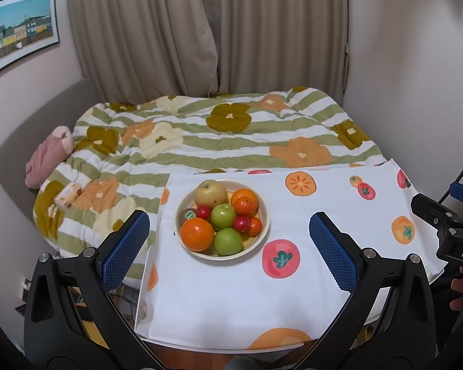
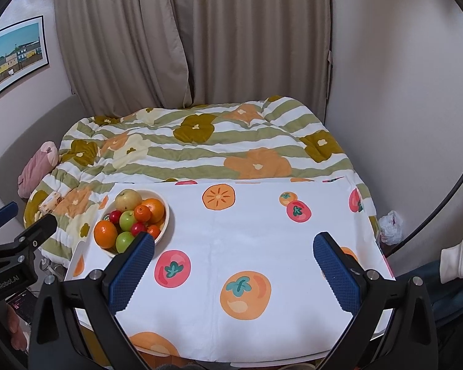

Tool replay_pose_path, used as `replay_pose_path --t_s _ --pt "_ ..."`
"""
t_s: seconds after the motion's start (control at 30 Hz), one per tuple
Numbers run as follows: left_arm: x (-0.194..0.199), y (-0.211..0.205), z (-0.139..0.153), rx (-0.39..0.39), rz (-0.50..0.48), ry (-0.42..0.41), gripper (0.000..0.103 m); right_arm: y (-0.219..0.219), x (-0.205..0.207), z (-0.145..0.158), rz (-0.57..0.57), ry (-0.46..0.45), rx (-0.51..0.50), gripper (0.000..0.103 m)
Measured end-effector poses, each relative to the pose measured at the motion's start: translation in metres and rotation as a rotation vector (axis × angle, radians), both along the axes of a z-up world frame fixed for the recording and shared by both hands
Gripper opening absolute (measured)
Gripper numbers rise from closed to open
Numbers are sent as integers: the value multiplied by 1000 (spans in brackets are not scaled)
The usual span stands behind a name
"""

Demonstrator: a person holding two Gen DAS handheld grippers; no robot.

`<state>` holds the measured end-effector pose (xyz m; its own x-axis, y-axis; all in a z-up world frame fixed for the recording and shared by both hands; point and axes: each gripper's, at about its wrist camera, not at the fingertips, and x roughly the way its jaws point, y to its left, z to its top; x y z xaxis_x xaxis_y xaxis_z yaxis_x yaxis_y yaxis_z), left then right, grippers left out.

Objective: Organize fruits

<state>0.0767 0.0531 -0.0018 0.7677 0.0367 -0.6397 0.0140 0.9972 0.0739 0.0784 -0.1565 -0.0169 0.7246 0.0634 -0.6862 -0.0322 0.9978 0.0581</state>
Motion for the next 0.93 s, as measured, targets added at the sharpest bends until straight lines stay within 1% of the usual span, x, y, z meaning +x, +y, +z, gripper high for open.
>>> replay_pose_path --t_s 0.43,0.5,0.7,0.93 --pt "3 0 0 8 8 1 103 -1 2 0 0 0 -1 103" --pt "3 0 0 26 17 -5 103 -1 2 0 0 -1 -2 103" --pt "2 0 -1 43 3 -19 103 -3 4 -1 -1 -1 1 103" --pt "2 4 -1 21 0 -20 103 -3 3 -1 -2 -1 1 103"
